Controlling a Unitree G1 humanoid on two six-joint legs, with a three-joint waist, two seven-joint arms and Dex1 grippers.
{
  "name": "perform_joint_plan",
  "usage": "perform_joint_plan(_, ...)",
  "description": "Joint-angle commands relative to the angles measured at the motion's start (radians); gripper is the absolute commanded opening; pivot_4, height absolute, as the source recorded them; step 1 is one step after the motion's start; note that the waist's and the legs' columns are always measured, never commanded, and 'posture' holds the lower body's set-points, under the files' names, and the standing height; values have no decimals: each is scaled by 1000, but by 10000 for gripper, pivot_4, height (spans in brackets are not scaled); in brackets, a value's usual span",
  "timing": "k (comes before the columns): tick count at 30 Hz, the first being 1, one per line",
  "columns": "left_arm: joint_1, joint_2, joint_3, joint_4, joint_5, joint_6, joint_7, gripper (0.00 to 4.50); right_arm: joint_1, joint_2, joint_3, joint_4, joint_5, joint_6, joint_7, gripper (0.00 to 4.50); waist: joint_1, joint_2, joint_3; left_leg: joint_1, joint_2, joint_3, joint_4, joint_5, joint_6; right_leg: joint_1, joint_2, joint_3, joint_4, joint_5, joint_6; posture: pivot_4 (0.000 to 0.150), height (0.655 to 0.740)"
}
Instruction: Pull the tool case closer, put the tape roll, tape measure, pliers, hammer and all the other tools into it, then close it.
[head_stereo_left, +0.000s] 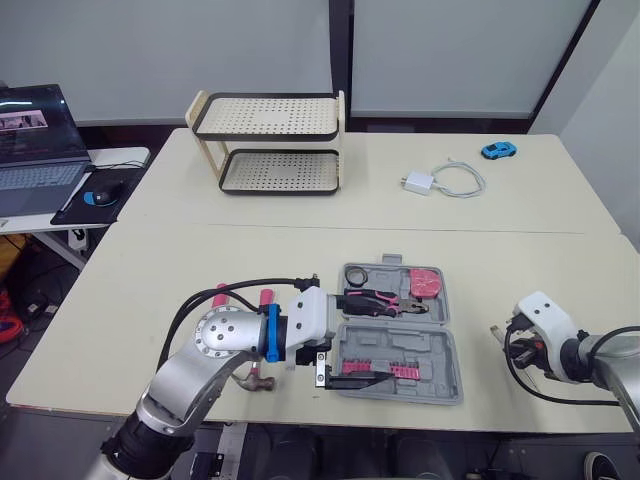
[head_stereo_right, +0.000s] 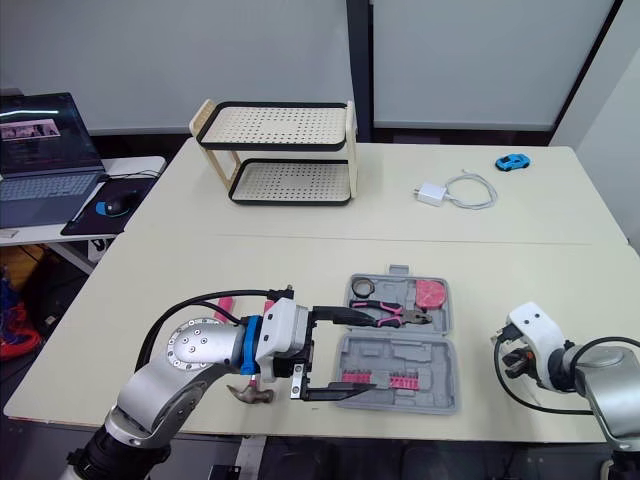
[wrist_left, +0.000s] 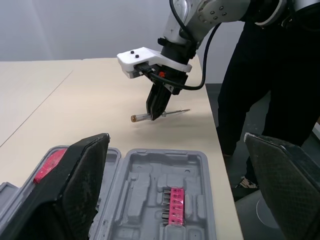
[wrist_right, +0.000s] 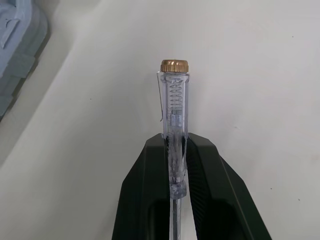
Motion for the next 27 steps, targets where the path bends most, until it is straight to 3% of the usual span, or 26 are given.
perform_joint_plan(1, -13, -5, -3, -18, 2, -19, -1, 45000, 13, 11, -31, 13, 19, -21, -26, 2161, 0, 0, 0, 0, 0, 0, 0, 0, 0, 0, 0, 0, 0, 0, 0, 1500, 7400)
perform_joint_plan(10, -23, -8, -6, -6, 3, -24, -3, 45000, 22, 32, -34, 17, 37, -42, -64, 2161, 0, 0, 0, 0, 0, 0, 0, 0, 0, 0, 0, 0, 0, 0, 0, 1500, 7400)
perform_joint_plan(11, -24, -8, -6, -5, 3, -24, -4, 45000, 22, 31, -36, 17, 38, -45, -67, 9270, 0, 0, 0, 0, 0, 0, 0, 0, 0, 0, 0, 0, 0, 0, 0, 1500, 7400)
perform_joint_plan(21, -24, -10, -11, 4, 7, -36, -4, 45000, 24, 15, -61, 7, 65, -58, -67, 42116, -1, 0, 0, 0, 0, 0, 0, 0, 0, 0, 0, 0, 0, 0, 0, 1500, 7400)
perform_joint_plan(22, -24, -10, -11, 5, 8, -37, -5, 45000, 27, 5, -64, 3, 67, -63, -60, 44584, -1, 0, 0, 0, 0, 0, 0, 0, 0, 0, 0, 0, 0, 0, 0, 1500, 7400)
perform_joint_plan(27, -29, -9, -7, 12, 2, -40, -14, 45000, 44, -34, -106, -36, 99, -101, -23, 44584, -1, 0, 0, 0, 0, 0, 0, 0, 0, 0, 0, 0, 0, 0, 0, 1500, 7400)
